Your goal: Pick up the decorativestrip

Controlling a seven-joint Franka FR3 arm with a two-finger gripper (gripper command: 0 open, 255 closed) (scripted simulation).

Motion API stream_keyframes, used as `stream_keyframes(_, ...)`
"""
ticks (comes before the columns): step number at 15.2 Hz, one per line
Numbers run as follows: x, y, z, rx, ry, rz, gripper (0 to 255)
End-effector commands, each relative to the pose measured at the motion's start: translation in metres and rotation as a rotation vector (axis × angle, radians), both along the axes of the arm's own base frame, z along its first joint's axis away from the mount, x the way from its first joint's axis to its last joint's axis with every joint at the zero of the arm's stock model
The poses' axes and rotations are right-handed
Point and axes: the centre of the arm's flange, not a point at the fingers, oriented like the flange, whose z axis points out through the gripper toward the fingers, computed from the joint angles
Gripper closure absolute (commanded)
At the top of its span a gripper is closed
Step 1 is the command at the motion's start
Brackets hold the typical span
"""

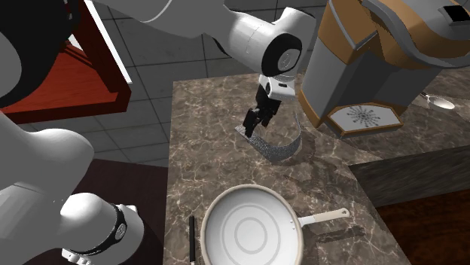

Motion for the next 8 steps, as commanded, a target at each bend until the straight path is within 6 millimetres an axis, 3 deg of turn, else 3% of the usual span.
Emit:
stream_keyframes(1,-0.0003,0.0003,-0.0072,0.0,0.0,0.0,0)
stream_keyframes(2,-0.0003,0.0003,-0.0072,0.0,0.0,0.0,0)
stream_keyframes(3,-0.0012,0.0002,-0.0077,0.0,0.0,0.0,255)
stream_keyframes(8,-0.0011,0.0001,-0.0074,0.0,0.0,0.0,255)
